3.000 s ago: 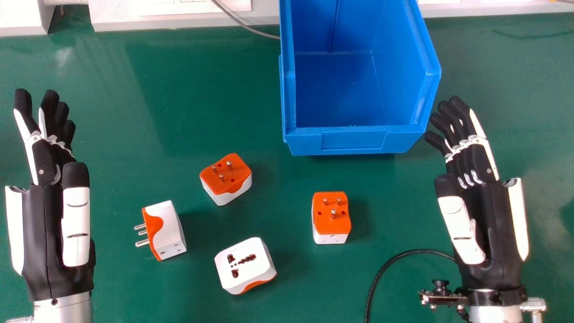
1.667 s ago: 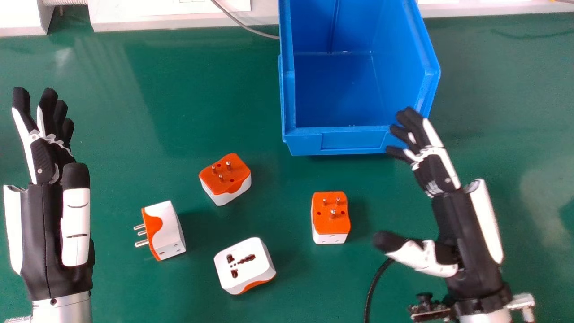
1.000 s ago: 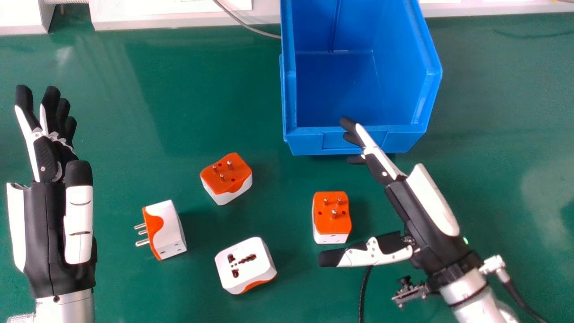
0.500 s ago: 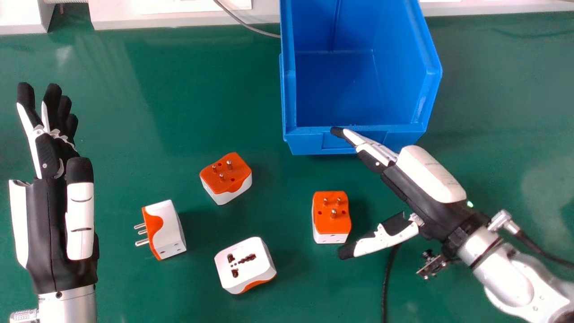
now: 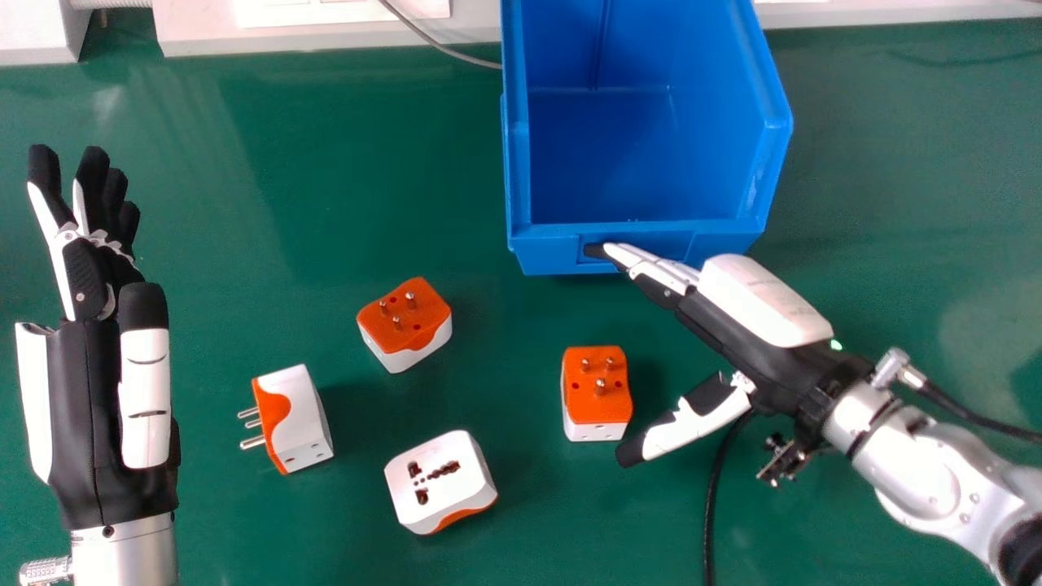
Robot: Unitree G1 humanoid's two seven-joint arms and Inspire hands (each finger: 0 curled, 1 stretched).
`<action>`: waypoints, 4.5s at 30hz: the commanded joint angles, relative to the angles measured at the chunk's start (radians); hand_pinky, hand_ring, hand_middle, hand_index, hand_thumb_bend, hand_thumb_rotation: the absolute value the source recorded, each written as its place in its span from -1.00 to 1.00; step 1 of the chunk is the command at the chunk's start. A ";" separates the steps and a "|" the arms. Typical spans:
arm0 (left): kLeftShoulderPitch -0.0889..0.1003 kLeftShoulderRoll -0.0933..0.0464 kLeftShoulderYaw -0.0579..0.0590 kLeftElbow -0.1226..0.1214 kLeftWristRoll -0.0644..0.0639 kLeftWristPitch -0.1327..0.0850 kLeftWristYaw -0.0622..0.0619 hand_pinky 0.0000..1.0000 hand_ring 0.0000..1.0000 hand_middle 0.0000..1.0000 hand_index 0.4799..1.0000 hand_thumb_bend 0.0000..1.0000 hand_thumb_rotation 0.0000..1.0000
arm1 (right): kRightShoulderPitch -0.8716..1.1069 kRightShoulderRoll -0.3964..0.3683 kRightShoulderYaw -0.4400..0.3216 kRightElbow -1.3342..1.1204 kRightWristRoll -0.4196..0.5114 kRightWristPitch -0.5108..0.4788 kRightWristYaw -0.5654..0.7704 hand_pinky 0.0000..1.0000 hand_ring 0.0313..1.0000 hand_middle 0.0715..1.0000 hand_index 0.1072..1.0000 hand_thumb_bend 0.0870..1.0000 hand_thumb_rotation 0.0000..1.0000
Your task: Pick all objects and put in blue box
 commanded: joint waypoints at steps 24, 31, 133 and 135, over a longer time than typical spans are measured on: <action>-0.001 -0.009 -0.001 -0.008 0.027 -0.031 0.024 1.00 1.00 1.00 1.00 0.09 0.90 | -0.117 0.154 0.268 0.035 -0.101 0.272 0.086 0.58 0.71 0.83 0.87 1.00 -0.26; -0.002 -0.008 0.002 -0.004 0.042 -0.034 0.038 1.00 1.00 1.00 1.00 0.04 0.94 | -0.097 0.160 0.395 -0.075 -0.176 0.395 0.188 0.56 0.72 0.84 0.86 1.00 -0.26; -0.024 0.010 -0.015 0.035 0.054 -0.057 0.050 1.00 1.00 1.00 0.99 -0.05 1.00 | 0.184 -0.083 0.058 -0.820 -0.068 0.147 -0.018 -0.43 -0.31 -0.20 -0.07 -0.04 -1.00; -0.025 0.011 -0.015 0.037 0.057 -0.056 0.050 1.00 1.00 1.00 0.99 -0.05 1.00 | 0.193 -0.090 0.025 -0.855 -0.059 0.148 -0.017 -0.44 -0.30 -0.20 -0.07 -0.04 -1.00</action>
